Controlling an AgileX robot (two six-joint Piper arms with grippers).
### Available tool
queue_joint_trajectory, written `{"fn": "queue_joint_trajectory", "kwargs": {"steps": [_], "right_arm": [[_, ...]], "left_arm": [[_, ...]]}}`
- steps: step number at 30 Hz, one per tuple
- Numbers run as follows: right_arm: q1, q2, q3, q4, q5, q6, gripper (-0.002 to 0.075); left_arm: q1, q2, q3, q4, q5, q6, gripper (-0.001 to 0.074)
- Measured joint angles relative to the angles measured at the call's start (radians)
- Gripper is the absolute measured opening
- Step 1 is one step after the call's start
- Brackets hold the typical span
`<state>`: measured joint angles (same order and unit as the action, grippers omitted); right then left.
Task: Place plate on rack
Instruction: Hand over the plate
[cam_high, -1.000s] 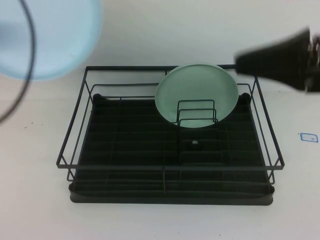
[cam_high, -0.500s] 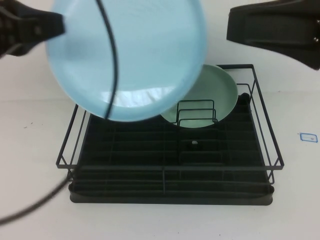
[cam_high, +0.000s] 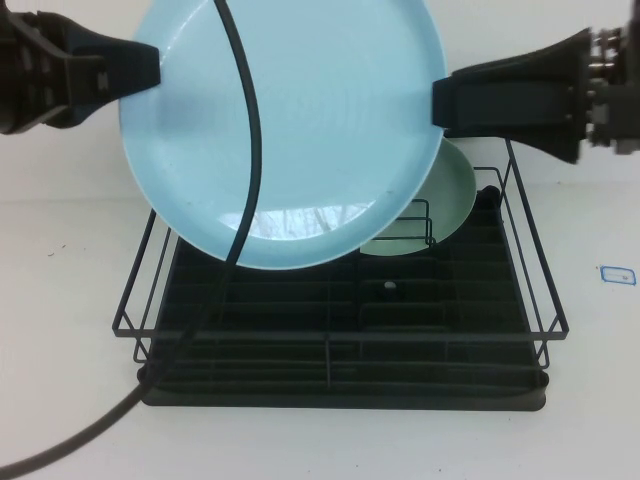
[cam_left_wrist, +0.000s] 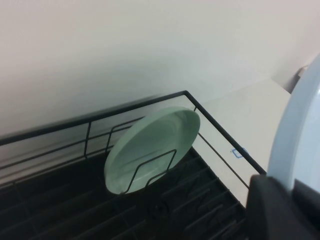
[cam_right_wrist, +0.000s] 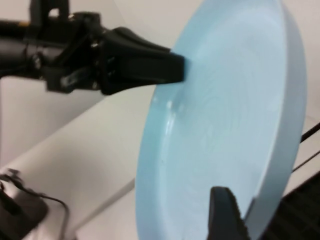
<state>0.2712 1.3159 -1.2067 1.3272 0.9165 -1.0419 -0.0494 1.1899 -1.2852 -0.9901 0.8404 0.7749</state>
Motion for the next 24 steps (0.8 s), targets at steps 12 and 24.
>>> {"fn": "queue_joint_trajectory", "kwargs": {"steps": [12,24], "right_arm": [[0.000,0.137,-0.009,0.187,0.089,-0.111,0.0201],[-0.010,0.159,-0.130,-0.098,0.029,-0.224,0.0078]], "left_arm": [[0.000,0.000,0.000,0.015,0.012,0.012,0.0001],[0.000,-0.022,0.000,-0.166,0.060,0.095,0.0368]]}}
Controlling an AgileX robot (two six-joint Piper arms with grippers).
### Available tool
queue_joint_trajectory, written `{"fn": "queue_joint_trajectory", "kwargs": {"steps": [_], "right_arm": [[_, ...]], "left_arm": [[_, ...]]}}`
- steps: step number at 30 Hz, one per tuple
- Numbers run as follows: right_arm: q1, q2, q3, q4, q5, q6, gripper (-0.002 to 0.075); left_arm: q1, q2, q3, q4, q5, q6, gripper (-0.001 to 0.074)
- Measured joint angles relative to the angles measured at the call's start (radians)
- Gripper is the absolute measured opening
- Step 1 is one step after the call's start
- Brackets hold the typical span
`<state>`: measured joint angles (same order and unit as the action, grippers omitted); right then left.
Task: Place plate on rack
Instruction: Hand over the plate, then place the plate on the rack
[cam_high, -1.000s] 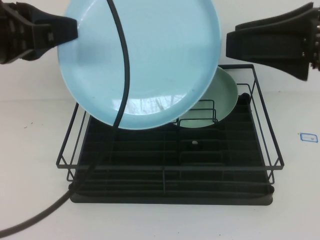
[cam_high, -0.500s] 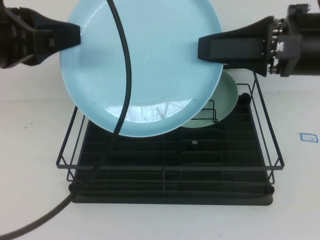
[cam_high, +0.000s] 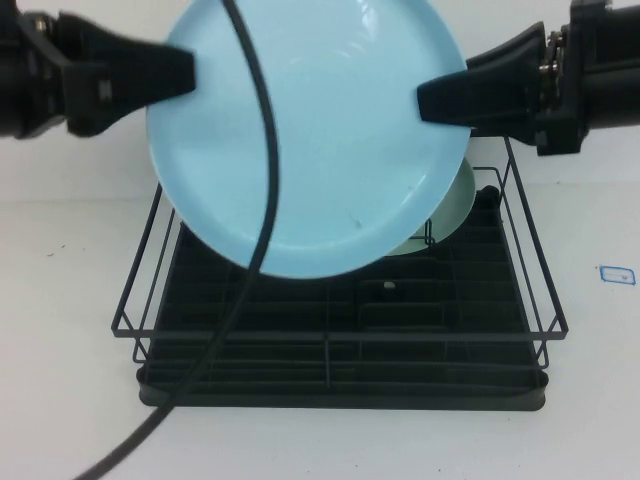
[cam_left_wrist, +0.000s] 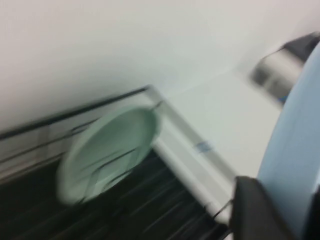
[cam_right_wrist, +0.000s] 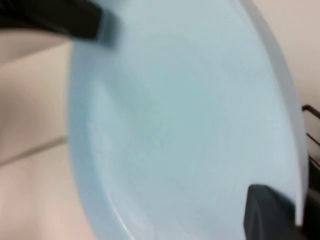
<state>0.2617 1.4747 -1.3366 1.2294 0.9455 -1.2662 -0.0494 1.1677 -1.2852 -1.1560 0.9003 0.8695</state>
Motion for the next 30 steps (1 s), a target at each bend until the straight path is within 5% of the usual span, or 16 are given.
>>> {"fn": "queue_joint_trajectory", "kwargs": {"steps": [3,6,13,20,24,25,26,30], "right_arm": [[0.004,0.000,-0.024,-0.068,0.017,0.007,0.0065],[0.008,0.000,-0.028,-0.148,0.035,-0.001,0.0062],[0.010,0.000,-0.028,-0.320,-0.083,-0.002,0.0061],[0.010,0.001,-0.028,-0.447,-0.350,-0.002,0.0060],[0.010,0.036,-0.028,-0.502,-0.467,-0.007,0.0060],[0.010,0.053,-0.028,-0.513,-0.477,-0.015,0.0060],[0.010,0.072,-0.028,-0.526,-0.487,-0.028,0.0060],[0.010,0.158,-0.028,-0.546,-0.541,-0.117,0.0060]], "left_arm": [[0.000,-0.023,0.000,-0.093,-0.012,0.008,0.0613],[0.002,-0.055,0.000,-0.170,-0.024,0.012,0.0744],[0.002,-0.151,0.000,-0.169,-0.160,0.022,0.0712],[0.002,-0.233,0.000,0.116,-0.309,-0.055,0.0711],[0.002,-0.237,0.000,0.429,-0.314,-0.238,0.0622],[0.002,-0.237,0.000,0.513,-0.314,-0.303,0.0663],[0.002,-0.237,0.000,0.588,-0.314,-0.357,0.0496],[0.002,-0.237,0.000,0.739,-0.316,-0.406,0.0279]]}}
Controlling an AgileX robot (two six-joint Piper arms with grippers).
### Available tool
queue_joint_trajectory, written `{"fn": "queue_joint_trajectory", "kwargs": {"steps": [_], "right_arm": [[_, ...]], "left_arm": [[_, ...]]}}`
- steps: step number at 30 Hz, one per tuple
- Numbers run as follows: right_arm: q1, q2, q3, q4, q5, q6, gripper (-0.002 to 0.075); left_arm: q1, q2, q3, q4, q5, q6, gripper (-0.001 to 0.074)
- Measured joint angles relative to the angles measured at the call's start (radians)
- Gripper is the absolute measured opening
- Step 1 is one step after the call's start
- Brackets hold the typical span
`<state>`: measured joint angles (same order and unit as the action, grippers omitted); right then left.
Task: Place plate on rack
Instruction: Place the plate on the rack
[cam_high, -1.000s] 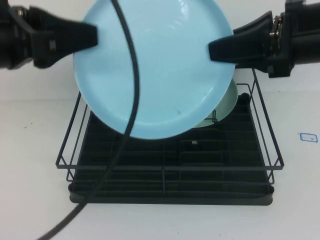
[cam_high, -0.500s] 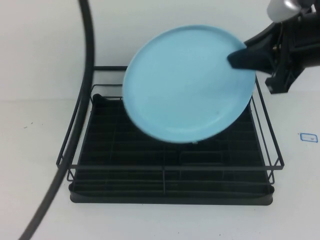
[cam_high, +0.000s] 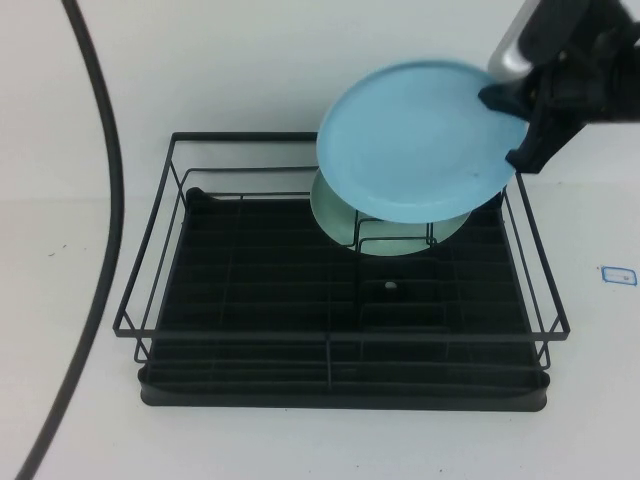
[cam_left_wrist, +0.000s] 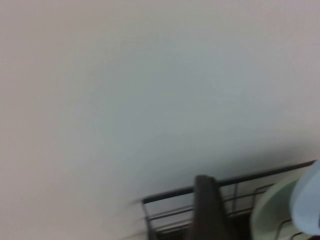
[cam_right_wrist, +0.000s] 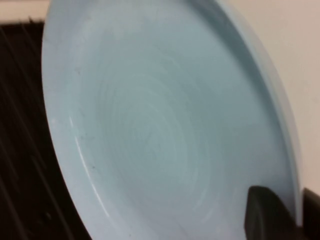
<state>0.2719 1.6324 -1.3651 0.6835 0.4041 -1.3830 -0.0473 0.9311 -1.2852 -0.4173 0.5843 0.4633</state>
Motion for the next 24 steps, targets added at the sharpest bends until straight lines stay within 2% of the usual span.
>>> {"fn": "queue_joint_trajectory", "kwargs": {"steps": [2,13,24], "right_arm": [[0.000,0.038,0.000,0.000,-0.039,-0.057,0.0060],[0.013,0.121,-0.010,0.065,-0.177,-0.139,0.0059],[0.036,0.147,-0.004,0.058,-0.157,-0.177,0.0059]], "left_arm": [[0.000,0.000,0.000,0.033,0.000,0.000,0.0243],[0.000,0.000,0.000,0.054,0.000,0.000,0.0243],[0.000,0.000,0.000,0.055,0.008,-0.007,0.0243]]}}
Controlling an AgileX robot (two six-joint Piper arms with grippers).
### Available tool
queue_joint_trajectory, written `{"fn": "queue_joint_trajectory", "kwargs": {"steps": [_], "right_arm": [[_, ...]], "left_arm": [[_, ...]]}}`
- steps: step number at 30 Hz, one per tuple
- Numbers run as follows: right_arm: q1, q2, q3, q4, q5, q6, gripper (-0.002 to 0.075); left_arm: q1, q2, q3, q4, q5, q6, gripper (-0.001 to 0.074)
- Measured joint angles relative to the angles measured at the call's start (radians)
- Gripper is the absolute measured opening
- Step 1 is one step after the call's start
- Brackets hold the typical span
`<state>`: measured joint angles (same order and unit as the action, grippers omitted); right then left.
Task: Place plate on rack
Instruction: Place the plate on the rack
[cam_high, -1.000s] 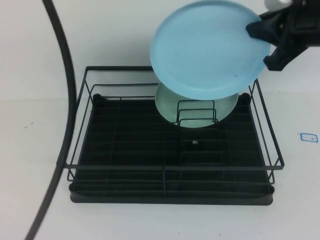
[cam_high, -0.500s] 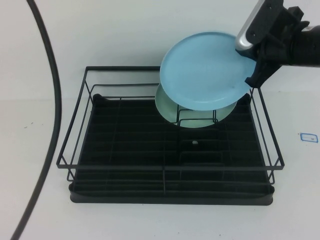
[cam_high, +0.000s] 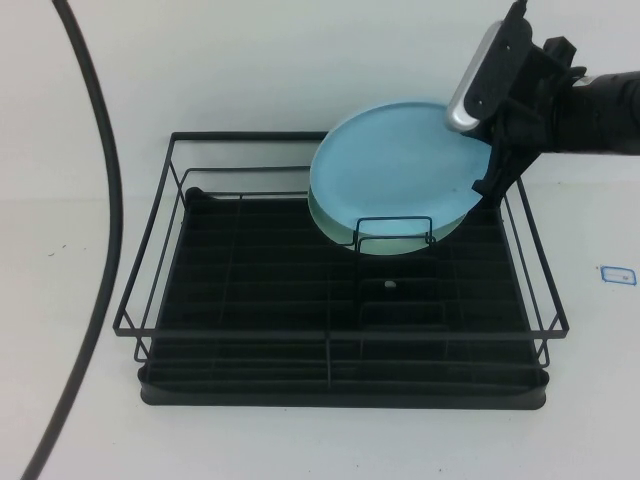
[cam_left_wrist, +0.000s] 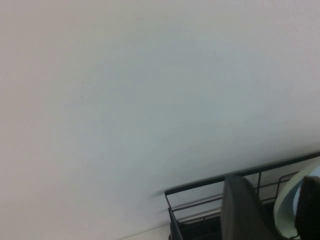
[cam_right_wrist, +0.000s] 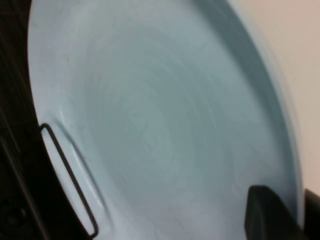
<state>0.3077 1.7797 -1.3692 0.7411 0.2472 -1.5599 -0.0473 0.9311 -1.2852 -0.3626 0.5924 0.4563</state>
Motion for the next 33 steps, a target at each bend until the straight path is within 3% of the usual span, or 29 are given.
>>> {"fn": "queue_joint_trajectory", "kwargs": {"steps": [21,33], "right_arm": [[-0.002,0.077,0.000,0.034,0.047,-0.012,0.0065],[-0.002,0.053,0.000,0.072,0.111,-0.006,0.0246]], "left_arm": [[0.000,0.000,0.000,0.021,-0.006,-0.005,0.0243],[0.000,0.000,0.000,0.028,-0.011,-0.005,0.0243]]}}
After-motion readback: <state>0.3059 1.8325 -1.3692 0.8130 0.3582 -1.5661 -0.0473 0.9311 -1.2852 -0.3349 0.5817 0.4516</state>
